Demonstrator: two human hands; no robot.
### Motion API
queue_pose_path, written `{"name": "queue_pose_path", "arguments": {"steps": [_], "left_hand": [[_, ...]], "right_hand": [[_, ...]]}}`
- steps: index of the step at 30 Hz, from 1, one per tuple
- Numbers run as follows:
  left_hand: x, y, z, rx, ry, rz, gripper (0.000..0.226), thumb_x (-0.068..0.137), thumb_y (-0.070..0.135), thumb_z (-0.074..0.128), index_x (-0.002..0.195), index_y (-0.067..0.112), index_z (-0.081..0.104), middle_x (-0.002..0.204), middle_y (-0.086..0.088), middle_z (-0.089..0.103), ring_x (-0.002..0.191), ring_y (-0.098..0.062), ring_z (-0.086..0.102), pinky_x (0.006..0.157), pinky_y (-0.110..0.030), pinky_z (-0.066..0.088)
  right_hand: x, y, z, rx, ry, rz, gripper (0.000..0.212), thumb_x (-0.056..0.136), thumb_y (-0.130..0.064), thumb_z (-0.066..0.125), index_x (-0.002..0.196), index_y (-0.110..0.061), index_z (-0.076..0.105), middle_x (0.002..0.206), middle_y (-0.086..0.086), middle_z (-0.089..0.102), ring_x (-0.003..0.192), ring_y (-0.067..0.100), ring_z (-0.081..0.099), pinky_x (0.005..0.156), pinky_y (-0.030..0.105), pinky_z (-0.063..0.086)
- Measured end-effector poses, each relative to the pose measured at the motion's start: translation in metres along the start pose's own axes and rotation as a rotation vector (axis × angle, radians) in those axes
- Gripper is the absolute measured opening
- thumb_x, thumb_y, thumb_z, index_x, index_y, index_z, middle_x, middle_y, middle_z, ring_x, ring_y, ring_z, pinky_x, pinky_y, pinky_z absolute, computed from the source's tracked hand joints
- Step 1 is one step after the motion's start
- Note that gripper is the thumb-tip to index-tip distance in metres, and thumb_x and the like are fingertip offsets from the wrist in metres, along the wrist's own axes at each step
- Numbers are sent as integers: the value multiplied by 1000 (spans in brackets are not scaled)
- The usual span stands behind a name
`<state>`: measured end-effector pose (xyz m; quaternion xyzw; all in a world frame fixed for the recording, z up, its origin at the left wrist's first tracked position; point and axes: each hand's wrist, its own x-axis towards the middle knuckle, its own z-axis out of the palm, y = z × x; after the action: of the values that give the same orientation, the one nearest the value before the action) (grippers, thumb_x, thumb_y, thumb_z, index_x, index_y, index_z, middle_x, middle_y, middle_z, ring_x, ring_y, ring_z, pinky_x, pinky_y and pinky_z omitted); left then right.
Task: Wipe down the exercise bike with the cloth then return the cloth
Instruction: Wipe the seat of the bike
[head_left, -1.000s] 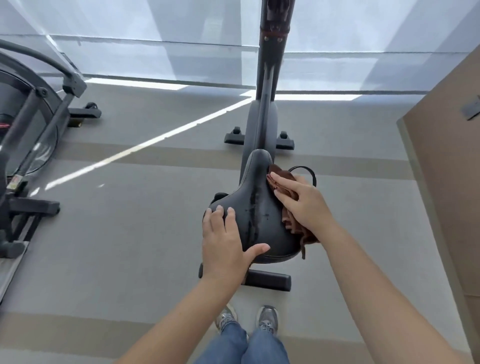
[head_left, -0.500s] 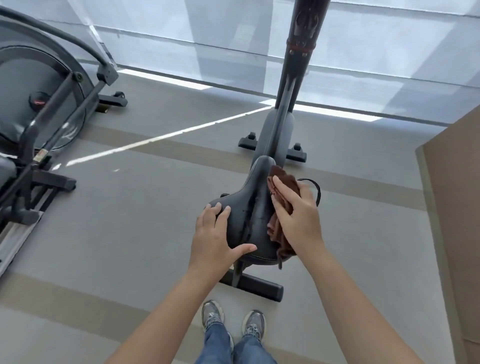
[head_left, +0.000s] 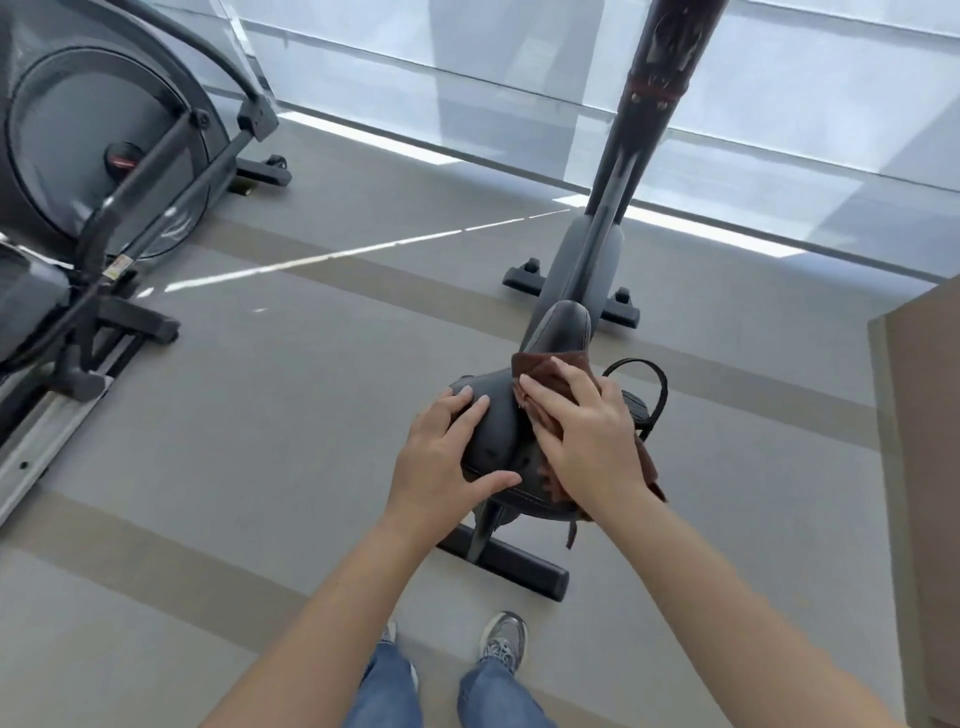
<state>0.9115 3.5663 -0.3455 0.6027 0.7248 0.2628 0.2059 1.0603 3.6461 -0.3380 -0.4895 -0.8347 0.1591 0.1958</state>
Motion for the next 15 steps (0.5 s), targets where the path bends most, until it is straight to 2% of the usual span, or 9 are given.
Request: {"name": "queue_pose_path", "arguments": {"steps": [3,6,10,15], "left_hand": [[0,-2,1,7,16,20,79,64,40,79,131,10,49,136,-8,45,132,-25,33,106,-30,25],[-1,-2,1,32,16,37,79,65,44,77,131,11,49,134,-8,47,130,-26,35,103,-32,29],[1,-4,-2,107,33,88,80,61,47,79,126,9,53,126,-12,54,119,-32,45,92,-39,44],[4,-12,-10,133,-19,177,78,63,50,76,127,10,53,124,-11,56,116,-32,48,85,-41,49]], "right_hand": [[59,16,7,19,8,136,35,91,-25,53,125,-31,56,144,1,39,117,35,37,99,47,37],[85,20,12,43,7,315,37,94,-28,47,131,-32,48,149,3,31,118,36,36,102,40,31],[34,7,0,17,-32,223,37,91,-29,53,127,-34,52,143,0,38,115,33,43,99,42,38],[-46,-32,-2,-234,-4,179,37,82,-21,65,119,-27,62,129,12,56,96,42,53,79,51,51]]}}
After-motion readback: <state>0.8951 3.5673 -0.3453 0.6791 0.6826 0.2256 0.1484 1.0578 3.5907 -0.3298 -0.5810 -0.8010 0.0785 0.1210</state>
